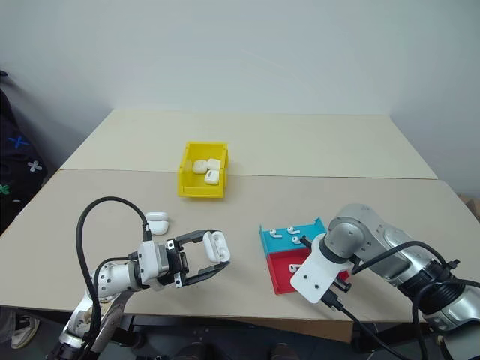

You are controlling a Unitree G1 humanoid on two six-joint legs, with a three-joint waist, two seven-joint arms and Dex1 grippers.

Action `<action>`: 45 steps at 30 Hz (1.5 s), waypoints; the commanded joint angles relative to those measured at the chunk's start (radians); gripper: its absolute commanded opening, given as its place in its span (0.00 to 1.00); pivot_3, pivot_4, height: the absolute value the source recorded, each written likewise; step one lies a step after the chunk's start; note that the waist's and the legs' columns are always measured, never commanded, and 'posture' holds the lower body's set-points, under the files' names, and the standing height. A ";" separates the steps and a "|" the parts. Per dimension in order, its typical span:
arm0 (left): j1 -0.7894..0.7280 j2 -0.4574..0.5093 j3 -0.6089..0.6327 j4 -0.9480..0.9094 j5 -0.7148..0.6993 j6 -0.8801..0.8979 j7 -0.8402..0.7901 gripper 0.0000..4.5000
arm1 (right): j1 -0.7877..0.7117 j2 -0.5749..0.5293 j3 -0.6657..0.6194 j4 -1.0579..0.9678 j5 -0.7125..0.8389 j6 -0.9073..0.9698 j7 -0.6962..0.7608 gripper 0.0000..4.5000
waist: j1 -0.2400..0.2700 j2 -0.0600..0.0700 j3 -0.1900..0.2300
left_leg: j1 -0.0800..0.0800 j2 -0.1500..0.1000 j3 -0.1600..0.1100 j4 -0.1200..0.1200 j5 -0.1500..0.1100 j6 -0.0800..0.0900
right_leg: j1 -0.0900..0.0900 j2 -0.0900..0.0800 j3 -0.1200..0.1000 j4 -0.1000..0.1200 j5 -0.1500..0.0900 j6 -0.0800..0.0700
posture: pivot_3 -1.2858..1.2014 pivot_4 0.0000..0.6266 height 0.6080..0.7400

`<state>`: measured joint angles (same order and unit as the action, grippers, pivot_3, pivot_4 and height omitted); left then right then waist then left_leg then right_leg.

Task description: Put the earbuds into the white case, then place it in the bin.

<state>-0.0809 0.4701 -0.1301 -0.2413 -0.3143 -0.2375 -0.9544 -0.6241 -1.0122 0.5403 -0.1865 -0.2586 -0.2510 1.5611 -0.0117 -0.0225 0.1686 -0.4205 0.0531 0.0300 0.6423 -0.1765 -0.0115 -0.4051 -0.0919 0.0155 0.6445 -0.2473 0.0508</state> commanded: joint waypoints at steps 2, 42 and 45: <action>-0.009 0.001 0.003 -0.022 -0.002 -0.014 0.005 0.62 | -0.012 -0.006 -0.019 -0.021 0.002 0.009 0.036 0.15 | 0.000 0.000 0.000 | 0.000 0.000 0.000 0.000 0.000 0.000 | 0.000 0.000 0.000 0.000 0.000 0.000 | 0.52 0.24 1.00; -0.396 0.060 0.010 -0.301 -0.352 0.598 0.030 0.62 | -0.047 0.335 -0.735 -0.215 1.130 0.726 -0.399 0.15 | 0.006 0.000 0.001 | -0.002 0.000 -0.001 0.000 -0.001 0.001 | 0.001 0.001 0.000 -0.002 0.003 -0.002 | 0.52 0.24 1.00; -0.393 0.043 0.009 -0.313 -0.359 0.594 0.034 0.62 | -0.031 0.375 -0.723 -0.217 1.129 0.686 -0.378 0.15 | 0.007 -0.001 0.001 | -0.002 0.000 -0.001 0.000 -0.001 0.002 | 0.001 0.001 0.000 -0.002 0.003 -0.003 | 0.52 0.24 1.00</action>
<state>-0.4617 0.5199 -0.1287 -0.5091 -0.6546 0.3594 -0.9266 -0.6541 -0.6457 -0.1769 -0.3761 0.8477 0.4770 1.1691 -0.0052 -0.0230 0.1691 -0.4223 0.0527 0.0285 0.6423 -0.1772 -0.0100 -0.4042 -0.0907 0.0156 0.6424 -0.2442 0.0479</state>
